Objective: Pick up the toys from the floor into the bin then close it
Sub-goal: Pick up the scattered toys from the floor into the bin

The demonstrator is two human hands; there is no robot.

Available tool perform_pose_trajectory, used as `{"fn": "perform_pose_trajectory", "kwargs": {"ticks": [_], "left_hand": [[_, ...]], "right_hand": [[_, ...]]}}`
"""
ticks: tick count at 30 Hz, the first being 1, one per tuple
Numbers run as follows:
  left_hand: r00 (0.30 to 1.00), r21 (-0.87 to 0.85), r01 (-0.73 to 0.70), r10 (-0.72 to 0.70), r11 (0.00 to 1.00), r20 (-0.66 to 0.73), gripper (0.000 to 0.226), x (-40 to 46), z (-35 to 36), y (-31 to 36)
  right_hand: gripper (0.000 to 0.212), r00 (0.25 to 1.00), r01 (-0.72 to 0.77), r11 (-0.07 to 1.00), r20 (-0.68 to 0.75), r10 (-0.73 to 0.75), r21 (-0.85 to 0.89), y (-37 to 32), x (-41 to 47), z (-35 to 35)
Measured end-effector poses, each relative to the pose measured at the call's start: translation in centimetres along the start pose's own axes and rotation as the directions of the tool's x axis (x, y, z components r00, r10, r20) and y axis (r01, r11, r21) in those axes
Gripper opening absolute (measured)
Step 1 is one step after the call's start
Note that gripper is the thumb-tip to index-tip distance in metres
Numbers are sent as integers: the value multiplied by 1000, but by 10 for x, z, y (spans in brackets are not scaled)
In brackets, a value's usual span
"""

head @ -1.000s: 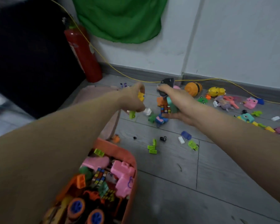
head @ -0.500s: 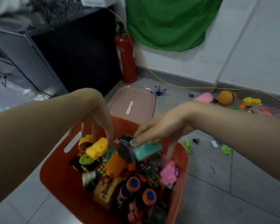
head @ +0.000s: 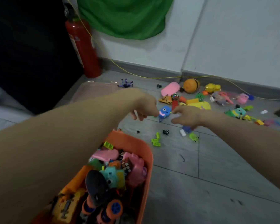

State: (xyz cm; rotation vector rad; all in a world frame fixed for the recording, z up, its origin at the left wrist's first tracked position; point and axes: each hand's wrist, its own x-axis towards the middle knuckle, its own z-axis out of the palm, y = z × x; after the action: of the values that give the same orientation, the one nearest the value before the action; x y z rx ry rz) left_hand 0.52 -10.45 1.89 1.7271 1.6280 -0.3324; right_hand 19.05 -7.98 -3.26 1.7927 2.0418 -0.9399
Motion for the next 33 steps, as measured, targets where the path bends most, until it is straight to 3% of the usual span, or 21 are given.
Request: {"fn": "perform_pose_trajectory", "kwargs": {"ticks": [3,8,12,16,19,22,25,29,33], "left_hand": [[998,85,21,-27,996,64,52,30,31,31],[984,266,121,-151,956,95,67,65,75,55],[966,236,213,-241,948,94,75,101,112,56],[908,140,384,-401,913,119,88,125,139,41],[919,125,376,-387,918,72,81,137,153,36],[939,99,338,-343,936,28,73,143,159,35],[937,29,350,-350,936,10,68,149,159,34],[939,-80,300,-309,951,-150,56,158,154,33],[963,11,224,-220,974,-159,62,166,155,29]], "right_hand": [[75,998,-50,975,23,57,-215,49,17,21],[91,982,-170,977,66,180,-132,101,40,63],[67,986,-150,987,-87,144,-64,121,59,84],[37,975,-72,983,-220,34,-169,133,71,97],[26,953,-39,999,-303,32,-16,140,80,97],[29,922,8,996,-386,27,88,137,88,91],[35,916,63,998,-398,-57,3,128,95,86],[38,921,121,976,-345,-179,-183,114,99,91],[44,926,128,941,-302,-226,-313,116,98,103]]}}
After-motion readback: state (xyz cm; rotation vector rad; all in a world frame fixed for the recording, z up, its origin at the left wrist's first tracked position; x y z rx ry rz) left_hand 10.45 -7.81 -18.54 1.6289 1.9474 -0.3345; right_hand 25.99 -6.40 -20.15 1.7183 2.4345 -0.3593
